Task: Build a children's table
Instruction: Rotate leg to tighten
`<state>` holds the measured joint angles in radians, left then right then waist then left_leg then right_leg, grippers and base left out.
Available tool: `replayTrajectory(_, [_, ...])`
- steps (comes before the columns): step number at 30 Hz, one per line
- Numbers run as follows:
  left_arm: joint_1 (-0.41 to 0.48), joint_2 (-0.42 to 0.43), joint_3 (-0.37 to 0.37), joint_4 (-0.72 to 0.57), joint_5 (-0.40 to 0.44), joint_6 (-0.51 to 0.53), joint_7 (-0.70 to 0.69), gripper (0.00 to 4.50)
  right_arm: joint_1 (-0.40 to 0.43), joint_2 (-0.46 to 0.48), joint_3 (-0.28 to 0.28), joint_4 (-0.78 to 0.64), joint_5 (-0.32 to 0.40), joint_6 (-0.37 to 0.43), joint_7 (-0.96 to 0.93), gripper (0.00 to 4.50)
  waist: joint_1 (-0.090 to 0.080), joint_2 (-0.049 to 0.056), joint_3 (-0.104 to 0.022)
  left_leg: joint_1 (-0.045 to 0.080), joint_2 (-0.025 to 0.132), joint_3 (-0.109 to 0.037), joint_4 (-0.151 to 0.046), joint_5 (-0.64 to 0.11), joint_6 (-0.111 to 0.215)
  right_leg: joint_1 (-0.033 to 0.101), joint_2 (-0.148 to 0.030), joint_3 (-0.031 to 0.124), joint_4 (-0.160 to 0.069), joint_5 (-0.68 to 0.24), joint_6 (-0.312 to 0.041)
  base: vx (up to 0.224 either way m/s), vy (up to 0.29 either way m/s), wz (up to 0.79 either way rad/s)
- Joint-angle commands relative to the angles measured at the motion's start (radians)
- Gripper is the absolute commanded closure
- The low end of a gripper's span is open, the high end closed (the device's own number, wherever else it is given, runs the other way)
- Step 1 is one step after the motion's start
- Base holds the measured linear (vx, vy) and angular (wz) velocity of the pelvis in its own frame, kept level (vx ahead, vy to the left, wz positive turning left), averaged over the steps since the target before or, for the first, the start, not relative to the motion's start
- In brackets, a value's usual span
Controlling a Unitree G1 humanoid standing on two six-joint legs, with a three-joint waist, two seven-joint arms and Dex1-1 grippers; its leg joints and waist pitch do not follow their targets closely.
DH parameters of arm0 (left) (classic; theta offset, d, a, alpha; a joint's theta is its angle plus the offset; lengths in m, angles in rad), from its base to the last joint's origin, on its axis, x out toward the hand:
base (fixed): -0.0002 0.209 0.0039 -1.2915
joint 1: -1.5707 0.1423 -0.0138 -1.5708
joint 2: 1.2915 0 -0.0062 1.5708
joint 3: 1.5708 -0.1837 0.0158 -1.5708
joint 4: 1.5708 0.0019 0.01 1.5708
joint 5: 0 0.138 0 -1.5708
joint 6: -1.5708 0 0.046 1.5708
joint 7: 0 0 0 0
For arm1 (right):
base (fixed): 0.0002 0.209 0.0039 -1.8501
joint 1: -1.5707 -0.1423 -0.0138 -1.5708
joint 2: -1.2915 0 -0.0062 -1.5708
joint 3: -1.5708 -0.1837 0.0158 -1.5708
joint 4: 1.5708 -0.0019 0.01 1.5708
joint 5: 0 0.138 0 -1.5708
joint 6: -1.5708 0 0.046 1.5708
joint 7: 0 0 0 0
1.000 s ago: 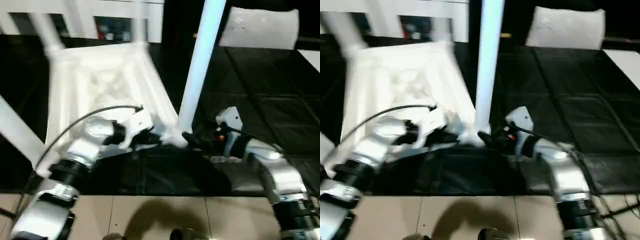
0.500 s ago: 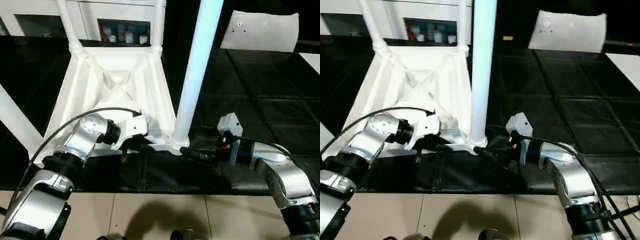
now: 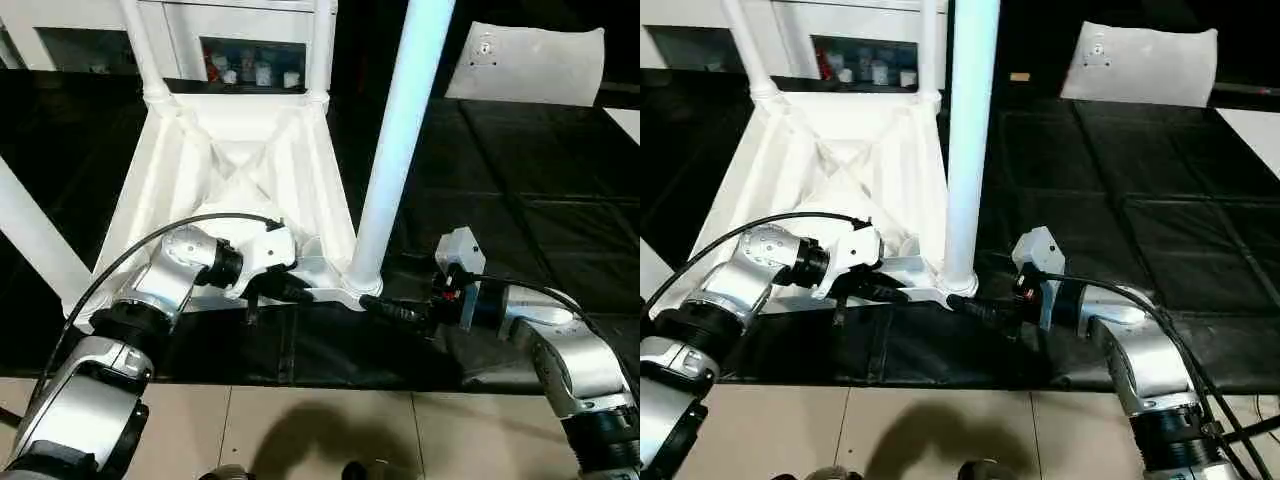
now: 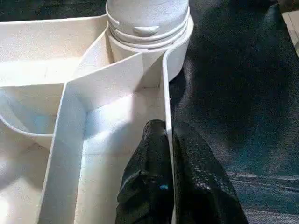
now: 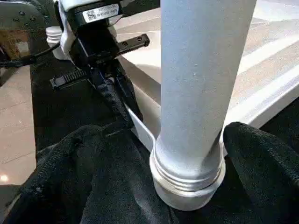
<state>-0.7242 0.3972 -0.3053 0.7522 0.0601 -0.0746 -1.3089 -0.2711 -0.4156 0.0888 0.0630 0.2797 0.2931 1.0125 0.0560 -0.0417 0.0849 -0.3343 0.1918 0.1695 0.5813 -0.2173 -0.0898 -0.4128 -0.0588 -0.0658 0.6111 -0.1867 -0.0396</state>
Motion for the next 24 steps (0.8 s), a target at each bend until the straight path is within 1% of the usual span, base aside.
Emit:
replayTrajectory(1, [0.004,-0.008,-0.001,0.016,-0.029,-0.015,-0.048,4.42,0.003,-0.012,0.010,-0.004,0.010,-0.009,0.013,0.00,0.002,-0.001,-0.068,-0.012,0.033,-0.004,-0.057,-0.047,0.090,0.072,-0.081,0.058,-0.071,-0.134,-0.214,0.000,0.000,0.00])
replayTrajectory(3, [0.007,-0.008,-0.001,0.022,-0.030,-0.013,-0.057,4.42,0.003,-0.012,0.010,-0.004,0.010,-0.010,0.014,0.00,0.003,-0.001,-0.068,-0.011,0.033,-0.003,-0.057,-0.052,0.086,0.072,-0.081,0.058,-0.073,-0.152,-0.207,0.000,0.000,0.00])
replayTrajectory(5, [0.008,-0.005,-0.003,0.026,-0.024,-0.018,-0.056,4.42,0.002,-0.012,0.011,-0.002,0.010,-0.012,0.015,0.00,0.003,-0.004,-0.070,-0.011,0.034,-0.004,-0.057,-0.047,0.085,0.072,-0.081,0.059,-0.071,-0.148,-0.207,0.000,0.000,0.00])
replayTrajectory(6, [0.008,-0.005,-0.003,0.027,-0.024,-0.020,-0.056,4.42,0.002,-0.012,0.011,-0.002,0.010,-0.012,0.015,0.00,0.004,-0.002,-0.070,-0.011,0.035,-0.004,-0.057,-0.042,0.086,0.072,-0.081,0.058,-0.069,-0.140,-0.209,0.000,0.000,0.00])
replayTrajectory(7, [0.010,-0.001,-0.007,0.035,-0.010,-0.048,-0.041,4.42,0.001,-0.013,0.012,0.000,0.010,-0.013,0.017,0.00,0.004,-0.002,-0.071,-0.011,0.035,-0.004,-0.056,-0.040,0.088,0.072,-0.081,0.058,-0.068,-0.132,-0.210,0.000,0.000,0.00])
replayTrajectory(9, [0.008,-0.005,-0.005,0.042,0.004,-0.047,-0.002,4.42,0.000,-0.013,0.013,0.002,0.009,-0.015,0.019,0.00,0.004,-0.004,-0.072,-0.012,0.034,-0.004,-0.056,-0.037,0.091,0.074,-0.082,0.058,-0.067,-0.123,-0.210,0.000,0.000,0.00])
replayTrajectory(13, [0.004,-0.011,-0.004,0.044,0.000,-0.020,-0.017,4.42,-0.003,-0.012,0.014,0.003,0.009,-0.013,0.019,0.00,0.006,-0.004,-0.069,-0.012,0.033,-0.004,-0.056,-0.056,0.080,0.072,-0.082,0.058,-0.073,-0.183,-0.194,0.000,0.000,0.00])
replayTrajectory(14, [0.003,-0.011,-0.005,0.045,0.002,-0.016,-0.018,4.20,-0.004,-0.011,0.015,0.004,0.009,-0.014,0.020,0.00,0.006,-0.003,-0.069,-0.012,0.033,-0.004,-0.056,-0.058,0.079,0.072,-0.082,0.058,-0.073,-0.187,-0.193,0.000,0.000,0.00])
replayTrajectory(15, [0.002,-0.011,-0.006,0.047,0.004,-0.015,-0.017,4.20,-0.005,-0.011,0.015,0.005,0.008,-0.014,0.020,0.00,0.006,-0.001,-0.069,-0.010,0.035,-0.005,-0.057,-0.060,0.077,0.070,-0.082,0.058,-0.073,-0.190,-0.193,0.000,0.000,0.00])
replayTrajectory(17, [0.000,-0.013,-0.008,0.052,0.013,-0.030,0.002,3.91,-0.006,-0.011,0.016,0.006,0.009,-0.015,0.021,0.00,0.005,-0.001,-0.069,-0.011,0.035,-0.005,-0.056,-0.062,0.076,0.071,-0.081,0.058,-0.072,-0.181,-0.195,0.000,0.000,0.00])
replayTrajectory(18, [0.000,-0.015,-0.009,0.061,0.022,-0.048,0.023,3.83,-0.006,-0.012,0.017,0.005,0.010,-0.015,0.022,0.00,0.005,-0.002,-0.070,-0.011,0.034,-0.005,-0.056,-0.058,0.079,0.071,-0.081,0.058,-0.072,-0.169,-0.196,0.000,0.000,0.00])
replayTrajectory(19, [-0.001,-0.016,-0.009,0.065,0.024,-0.052,0.027,3.83,-0.005,-0.012,0.017,0.005,0.010,-0.014,0.022,0.00,0.005,-0.002,-0.069,-0.010,0.034,-0.005,-0.056,-0.060,0.079,0.072,-0.081,0.058,-0.071,-0.167,-0.198,0.000,0.000,0.00])
replayTrajectory(20, [-0.002,-0.018,-0.007,0.069,0.024,-0.053,0.026,3.83,-0.005,-0.013,0.017,0.004,0.010,-0.014,0.023,0.00,0.005,0.001,-0.068,-0.010,0.033,-0.005,-0.056,-0.063,0.080,0.071,-0.081,0.057,-0.073,-0.171,-0.197,0.000,0.000,0.00])
replayTrajectory(22, [-0.002,-0.019,-0.006,0.073,0.021,-0.053,0.020,3.83,-0.005,-0.014,0.017,0.004,0.011,-0.013,0.025,0.00,0.007,-0.002,-0.068,-0.010,0.033,-0.005,-0.056,-0.072,0.077,0.071,-0.082,0.058,-0.075,-0.192,-0.193,0.000,0.000,0.00])
replayTrajectory(24, [-0.001,-0.020,-0.007,0.074,0.017,-0.048,0.006,3.83,-0.005,-0.015,0.016,0.004,0.011,-0.013,0.026,0.00,0.007,-0.002,-0.068,-0.010,0.034,-0.005,-0.057,-0.072,0.075,0.072,-0.083,0.058,-0.075,-0.203,-0.188,0.000,0.000,0.00])
